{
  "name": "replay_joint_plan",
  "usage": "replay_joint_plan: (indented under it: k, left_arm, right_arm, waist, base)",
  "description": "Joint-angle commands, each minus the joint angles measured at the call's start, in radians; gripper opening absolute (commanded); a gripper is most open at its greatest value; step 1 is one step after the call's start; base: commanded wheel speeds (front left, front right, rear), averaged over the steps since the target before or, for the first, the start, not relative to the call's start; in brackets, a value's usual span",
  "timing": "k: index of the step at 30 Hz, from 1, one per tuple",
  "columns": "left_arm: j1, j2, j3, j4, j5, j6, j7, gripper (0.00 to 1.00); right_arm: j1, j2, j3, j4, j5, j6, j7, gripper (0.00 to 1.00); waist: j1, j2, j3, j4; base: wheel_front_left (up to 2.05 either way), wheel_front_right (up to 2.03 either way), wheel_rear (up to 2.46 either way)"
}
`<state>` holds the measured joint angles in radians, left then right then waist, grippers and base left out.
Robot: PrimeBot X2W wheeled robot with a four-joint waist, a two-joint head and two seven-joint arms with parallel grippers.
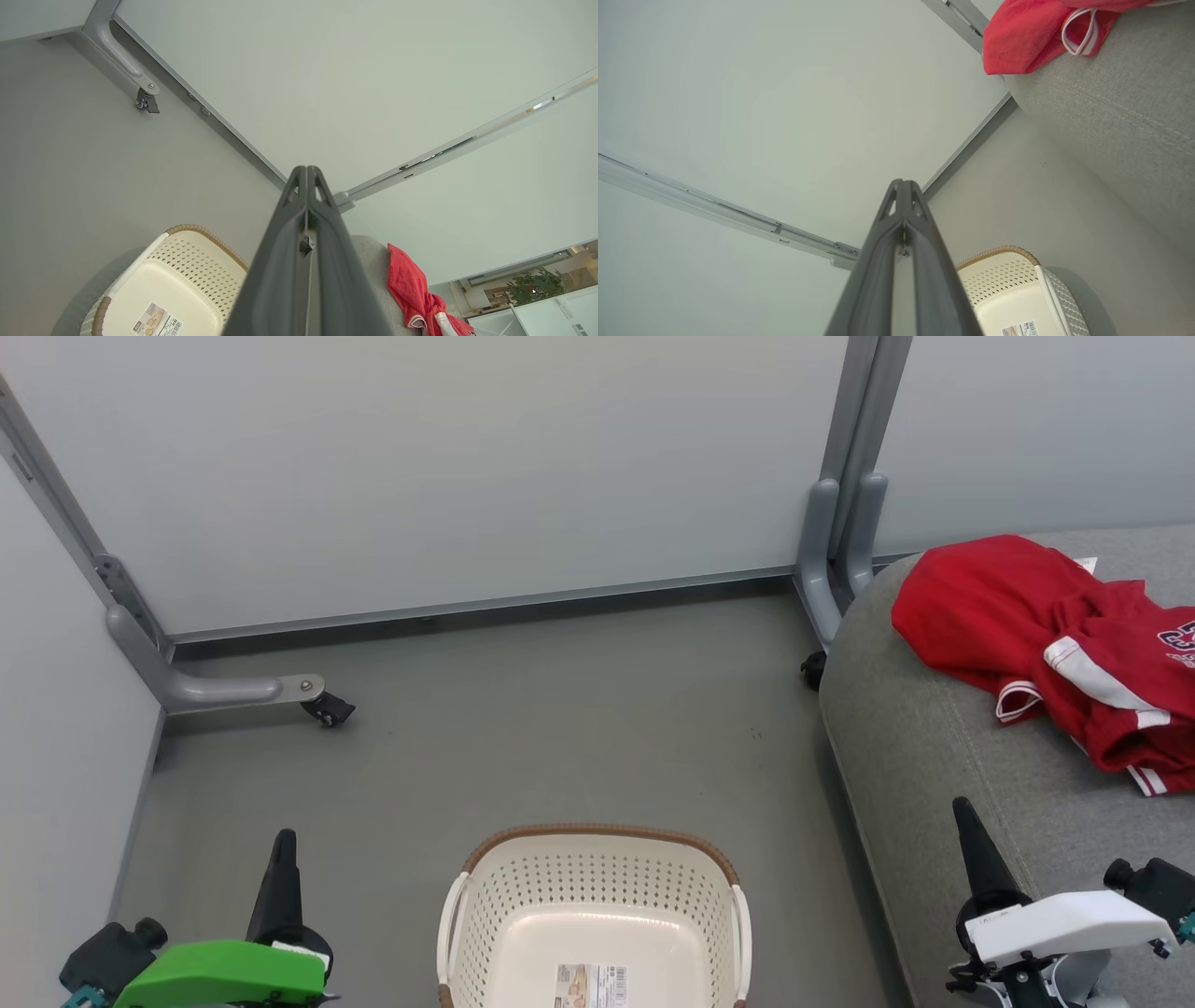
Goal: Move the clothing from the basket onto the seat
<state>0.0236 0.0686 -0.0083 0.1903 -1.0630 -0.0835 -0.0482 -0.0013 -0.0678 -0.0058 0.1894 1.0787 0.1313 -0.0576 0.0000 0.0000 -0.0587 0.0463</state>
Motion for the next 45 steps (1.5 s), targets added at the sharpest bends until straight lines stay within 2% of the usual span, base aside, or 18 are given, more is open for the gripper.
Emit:
replay_joint_plan:
  k: [1, 45]
  left_arm:
    - [-0.034, 0.005, 0.007, -0.006, -0.029, -0.006, 0.006, 0.0]
    - [-0.113, -0.003, 0.082, 0.039, -0.427, -0.039, 0.112, 0.0]
  right_arm:
    - [-0.027, -0.007, -0.006, -0.005, 0.029, 0.0, 0.008, 0.0]
    - [-0.09, -0.005, -0.063, 0.04, 0.421, -0.001, 0.114, 0.0]
  waist:
    - [0.0, 0.0, 0.001, -0.001]
    - [0.0, 0.0, 0.042, -0.032]
  base:
    - [0.0, 0.0, 0.0]
    - [0.0, 0.0, 0.0]
